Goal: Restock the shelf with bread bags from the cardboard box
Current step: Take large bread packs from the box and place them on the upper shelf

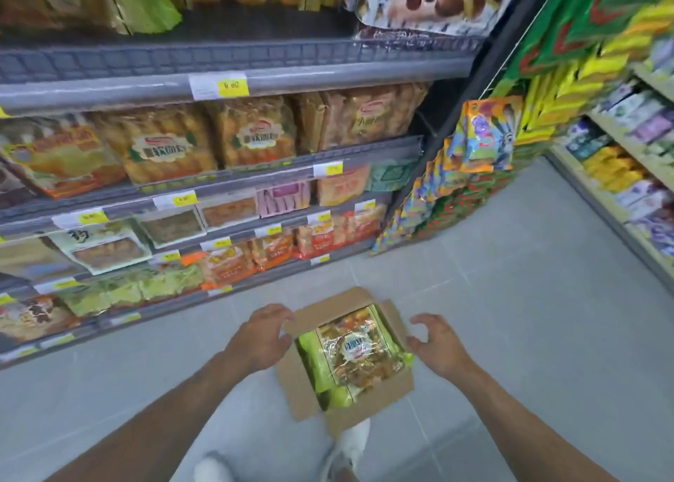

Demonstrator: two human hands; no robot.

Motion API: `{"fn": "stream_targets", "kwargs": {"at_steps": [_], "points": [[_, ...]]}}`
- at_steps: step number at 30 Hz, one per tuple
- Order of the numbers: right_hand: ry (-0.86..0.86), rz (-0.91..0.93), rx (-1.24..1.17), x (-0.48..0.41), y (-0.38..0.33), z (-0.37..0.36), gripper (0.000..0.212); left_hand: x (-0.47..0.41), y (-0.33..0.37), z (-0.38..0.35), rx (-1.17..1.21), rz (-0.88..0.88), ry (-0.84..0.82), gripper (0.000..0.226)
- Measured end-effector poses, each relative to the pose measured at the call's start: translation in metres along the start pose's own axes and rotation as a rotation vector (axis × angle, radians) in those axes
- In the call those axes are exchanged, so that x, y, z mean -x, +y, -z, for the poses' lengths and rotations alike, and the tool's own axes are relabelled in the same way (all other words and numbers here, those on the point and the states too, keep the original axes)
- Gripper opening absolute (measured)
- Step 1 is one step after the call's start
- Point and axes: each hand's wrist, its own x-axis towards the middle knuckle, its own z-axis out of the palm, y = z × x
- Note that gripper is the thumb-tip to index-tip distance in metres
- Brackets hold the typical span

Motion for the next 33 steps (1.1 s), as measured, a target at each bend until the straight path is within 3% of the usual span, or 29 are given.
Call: {"fn": "stream_targets", "kwargs": {"at_steps": [7,12,17,22,33], "points": [[-0.194,-0.008,0.131,-0.079,0.117,-0.044,0.046,-0.052,0.019,-0.148,0.060,0.175,-0.213,0.046],[-0.370,0.137,0.518,-0.135,0.186,-0.100,0.060,-0.092,0.007,-0.252,0.059,0.277,-0.335,0.057],[-0.463,0.180,0.672,-0.186,0.238,-0.167,0.070,-0.133,-0.011,-0.337,0.000,0.337,-0.460,0.066],[-0.502,0.141,0.732,-0.232,0.281,-0.233,0.076,-0.171,-0.033,-0.406,0.008,0.425,-0.456,0.074],[-0.522,0.247,0.747,-0.313,0.333,-0.322,0.078,-0.226,-0.057,-0.502,-0.023,0.403,-0.456,0.087]]}}
